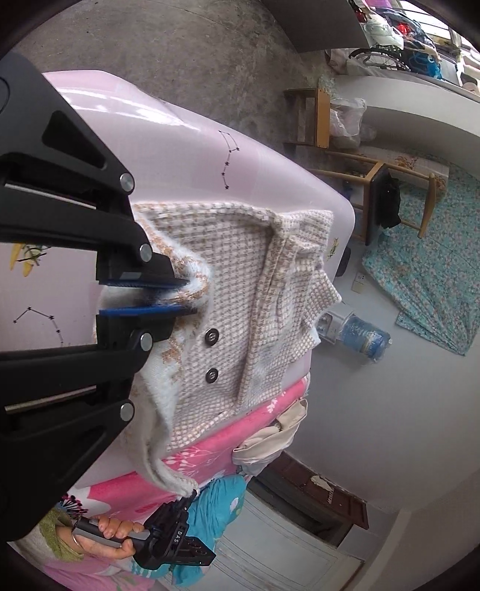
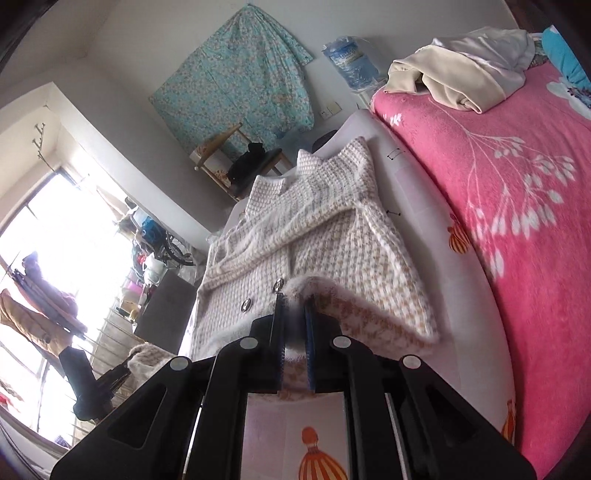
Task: Fold large clothes
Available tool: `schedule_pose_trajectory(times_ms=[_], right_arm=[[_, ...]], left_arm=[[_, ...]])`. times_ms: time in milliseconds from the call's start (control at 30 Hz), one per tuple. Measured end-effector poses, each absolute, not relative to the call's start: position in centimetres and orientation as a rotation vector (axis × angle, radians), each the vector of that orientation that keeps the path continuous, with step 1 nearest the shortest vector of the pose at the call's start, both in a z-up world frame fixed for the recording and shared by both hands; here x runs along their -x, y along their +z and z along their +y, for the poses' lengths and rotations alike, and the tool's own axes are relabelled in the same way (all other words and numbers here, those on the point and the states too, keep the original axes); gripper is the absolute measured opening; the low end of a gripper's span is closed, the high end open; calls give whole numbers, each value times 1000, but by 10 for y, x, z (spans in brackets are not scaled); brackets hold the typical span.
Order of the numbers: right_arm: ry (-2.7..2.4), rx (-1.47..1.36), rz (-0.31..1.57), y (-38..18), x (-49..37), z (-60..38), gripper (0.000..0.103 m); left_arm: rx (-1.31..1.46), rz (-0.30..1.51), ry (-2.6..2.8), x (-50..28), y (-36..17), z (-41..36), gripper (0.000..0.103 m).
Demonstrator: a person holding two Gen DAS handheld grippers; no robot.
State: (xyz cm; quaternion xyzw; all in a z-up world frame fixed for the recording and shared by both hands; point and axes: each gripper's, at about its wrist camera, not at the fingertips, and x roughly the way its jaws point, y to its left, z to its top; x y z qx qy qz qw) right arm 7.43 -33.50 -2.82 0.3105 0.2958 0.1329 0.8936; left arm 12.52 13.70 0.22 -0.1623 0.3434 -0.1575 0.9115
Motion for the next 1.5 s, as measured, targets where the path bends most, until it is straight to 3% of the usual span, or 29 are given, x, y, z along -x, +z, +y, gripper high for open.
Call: schedule_pose_trajectory(times_ms=[133,233,267,300,367,567,800,933,1133,1233,1300,1400,1500], right_arm=[[257,-650,628,-40,-114,-336,10],[256,-672,656,-53,-138,-340,18],[251,-678,664,-57,-143,-341,26],[237,-685,666,-59,-146,-343,43],[195,-681,640,-61,-147,-348,54],[235,-535,620,-49,-142,-327,53],[407,-37,668,-45,-145,-201,27],[386,134,765,-82,-161,-163,27],[356,19,789,-69,-149,-186,27],[359,-59,765,-61,-119,-212,34],[326,-121,771,-63,-99,-237,46],[227,-205,793,-72,-73,-275,53],[106,-313,831,-86,-63,-311,55]], left_arm=[[331,719,-303,-157,-4,133,12],[368,747,-308,-175,-11,136,22],[391,753,-315,-179,-12,139,27],[410,754,-315,-181,-14,142,41],[418,726,-274,-179,-12,150,61],[379,664,-324,-170,-3,147,58],[119,786,-506,-173,-27,38,46],[30,939,-384,-190,-80,13,46],[152,888,-372,-168,-61,49,41],[219,852,-394,-144,-48,74,42],[288,858,-406,-127,-49,92,47],[422,892,-408,-113,-63,115,54],[564,932,-367,-114,-86,135,55]])
